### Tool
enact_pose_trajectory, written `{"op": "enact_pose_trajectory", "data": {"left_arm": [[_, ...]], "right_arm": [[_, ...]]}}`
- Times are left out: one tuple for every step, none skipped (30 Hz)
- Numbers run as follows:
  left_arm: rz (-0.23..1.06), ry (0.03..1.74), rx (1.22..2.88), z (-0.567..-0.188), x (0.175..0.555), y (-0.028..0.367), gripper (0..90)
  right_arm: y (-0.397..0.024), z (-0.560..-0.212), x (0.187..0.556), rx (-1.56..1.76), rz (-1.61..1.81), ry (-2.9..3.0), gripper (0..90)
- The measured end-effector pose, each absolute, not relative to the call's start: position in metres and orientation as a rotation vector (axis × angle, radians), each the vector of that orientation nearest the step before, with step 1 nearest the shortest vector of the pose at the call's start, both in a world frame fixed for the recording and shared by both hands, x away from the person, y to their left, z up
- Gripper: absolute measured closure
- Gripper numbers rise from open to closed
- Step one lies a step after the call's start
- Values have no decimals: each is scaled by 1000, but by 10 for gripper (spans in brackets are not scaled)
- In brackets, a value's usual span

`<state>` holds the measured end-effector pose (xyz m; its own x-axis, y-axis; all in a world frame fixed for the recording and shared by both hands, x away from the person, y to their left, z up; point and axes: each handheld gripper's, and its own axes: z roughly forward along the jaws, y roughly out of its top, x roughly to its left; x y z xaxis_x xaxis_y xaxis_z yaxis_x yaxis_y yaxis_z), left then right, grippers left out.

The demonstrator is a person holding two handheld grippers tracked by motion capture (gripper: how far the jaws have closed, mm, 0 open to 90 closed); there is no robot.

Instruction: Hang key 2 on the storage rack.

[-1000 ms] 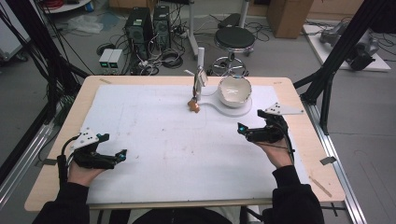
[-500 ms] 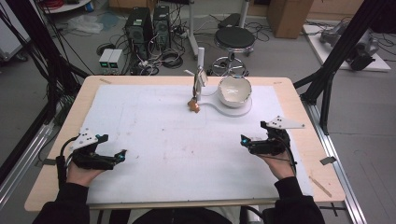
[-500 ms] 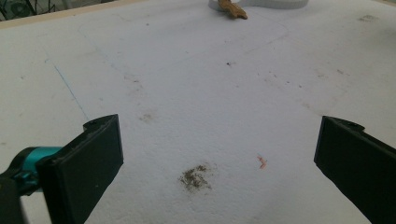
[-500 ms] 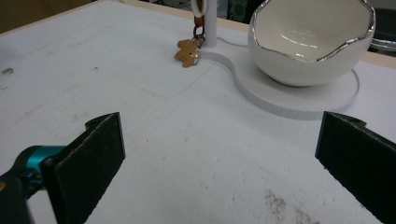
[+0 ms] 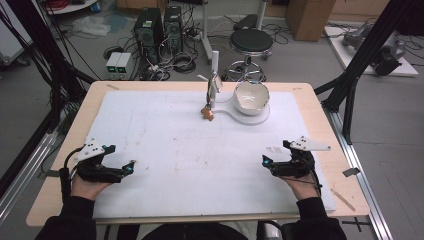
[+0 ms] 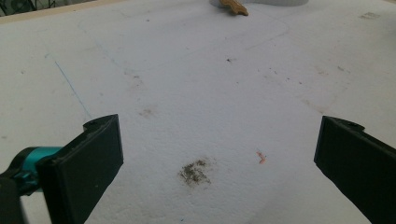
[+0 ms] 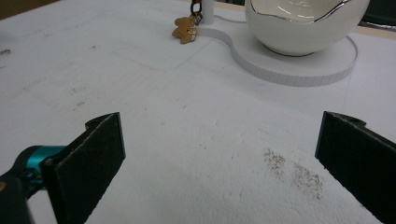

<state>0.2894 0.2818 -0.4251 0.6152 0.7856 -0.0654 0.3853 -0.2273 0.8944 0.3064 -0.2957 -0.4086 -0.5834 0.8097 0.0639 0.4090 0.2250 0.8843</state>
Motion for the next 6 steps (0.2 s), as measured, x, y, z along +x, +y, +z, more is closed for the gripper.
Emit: {"op": "enact_pose_trajectory", "data": {"left_arm": [[501, 942, 1840, -425, 289, 282, 17], [501, 941, 1841, -425, 289, 281, 17], [501, 944, 1839, -426, 289, 281, 17], [501, 944, 1840, -426, 289, 281, 17], [502, 943, 1844, -426, 290, 282, 17], [503, 945, 1843, -426, 290, 282, 17]], "right_arm": [[-296, -410, 306, 1116, 1311, 2093, 6], [-296, -411, 305, 1117, 1308, 2093, 6], [-296, -413, 304, 1112, 1306, 2093, 6], [-295, -414, 303, 1112, 1299, 2095, 6], [-295, -415, 302, 1116, 1294, 2098, 6], [-295, -416, 301, 1116, 1288, 2099, 6]]}}
